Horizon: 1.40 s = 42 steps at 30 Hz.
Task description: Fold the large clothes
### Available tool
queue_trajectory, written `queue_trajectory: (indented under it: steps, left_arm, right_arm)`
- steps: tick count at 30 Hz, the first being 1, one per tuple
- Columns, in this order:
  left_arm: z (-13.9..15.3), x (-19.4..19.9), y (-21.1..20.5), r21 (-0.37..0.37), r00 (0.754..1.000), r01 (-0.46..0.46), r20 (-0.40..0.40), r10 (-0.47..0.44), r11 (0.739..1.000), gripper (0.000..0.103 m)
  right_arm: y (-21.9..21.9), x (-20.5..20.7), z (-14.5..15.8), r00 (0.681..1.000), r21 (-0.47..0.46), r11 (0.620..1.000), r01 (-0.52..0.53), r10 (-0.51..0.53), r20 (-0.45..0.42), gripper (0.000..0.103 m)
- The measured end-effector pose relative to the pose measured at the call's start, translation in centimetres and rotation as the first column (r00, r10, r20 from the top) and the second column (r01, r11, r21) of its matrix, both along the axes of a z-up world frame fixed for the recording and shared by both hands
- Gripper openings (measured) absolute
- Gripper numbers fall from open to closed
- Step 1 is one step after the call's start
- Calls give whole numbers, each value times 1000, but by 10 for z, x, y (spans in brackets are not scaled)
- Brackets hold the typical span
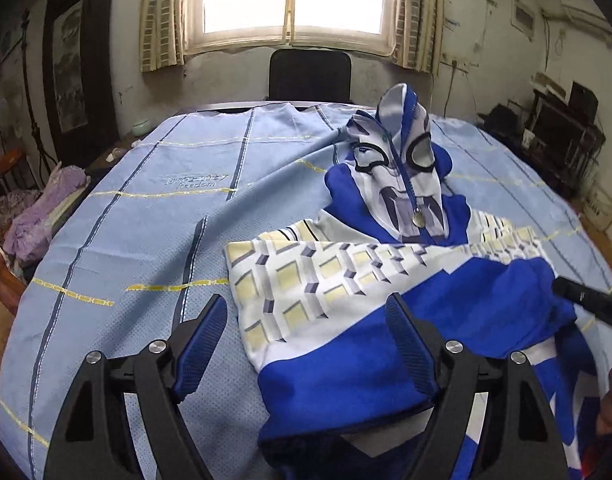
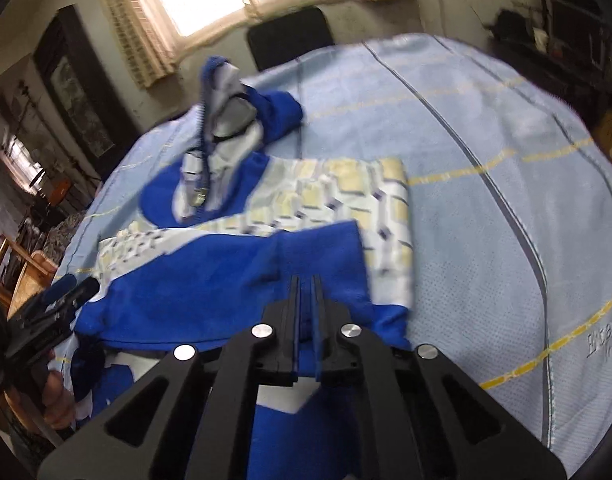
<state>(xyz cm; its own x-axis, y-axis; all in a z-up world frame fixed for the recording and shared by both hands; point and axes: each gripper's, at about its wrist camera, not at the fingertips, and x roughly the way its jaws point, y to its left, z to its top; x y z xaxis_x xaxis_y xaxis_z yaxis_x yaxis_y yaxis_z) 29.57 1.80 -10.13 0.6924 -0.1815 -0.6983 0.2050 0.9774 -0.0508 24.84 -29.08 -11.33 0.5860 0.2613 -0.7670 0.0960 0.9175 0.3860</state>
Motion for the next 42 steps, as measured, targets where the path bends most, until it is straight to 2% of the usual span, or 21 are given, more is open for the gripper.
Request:
queue_trajectory:
  steps: [4,7,9,10,13,15,17,20,22,24,26,28,34,38,42]
  left_arm:
    - [-15,7,-5,31,998,2,-66,0,1000,82]
    - [-30,10,-12,99,994,6,-109,4,995,83]
    - [-30,9,-10,100,994,4,-105,7,995,83]
    - [-30,9,-9,96,994,4,-109,7,995,83]
    - [-28,9,-4,67,993,-11,-118,19,998,82]
    - [-18,7,2,44,996,-28,-88,32,999,81]
    - [-4,5,10,-9,998,-38,-50,37,999,81]
    - [5,8,18,-36,999,-35,-35,34,999,81]
    - [1,13,22,-3,999,-38,-39,38,999,81]
    - [-7,16,26,19,997,-49,-59,50,999,81]
    - [-17,22,29,13,992,-63,-108,64,998,81]
    - [-25,25,32,-18,986,-76,-150,72,997,81]
    - [-26,22,29,-13,987,-77,-142,74,997,81]
    - [-32,26,27,-23,983,-85,-164,80,996,82]
    - [-33,29,25,-18,983,-95,-162,91,995,84]
  right_arm:
    - [26,-4,9,993,11,994,-112,112,43,6]
    - [39,-3,4,987,4,987,-160,160,17,6]
    - [39,1,-7,985,28,985,-167,168,-36,6]
    - [37,4,-15,983,55,985,-166,170,-72,4]
    - [27,6,-22,984,143,979,-142,156,-88,4]
    - [21,6,-24,985,193,973,-125,145,-94,4]
    - [16,6,-23,989,205,974,-101,121,-89,5]
    - [9,7,-7,995,216,974,-72,86,-56,26]
    - [8,12,8,997,198,978,-65,73,-36,41]
    - [14,23,27,997,147,986,-74,79,-27,43]
    - [21,37,43,996,97,992,-81,84,-19,47]
    - [27,53,56,997,61,995,-75,75,-3,62]
    - [58,114,78,996,-50,997,-53,56,62,64]
    - [77,157,76,996,-119,992,-38,47,73,64]
    - [89,197,68,995,-171,985,-11,28,94,72]
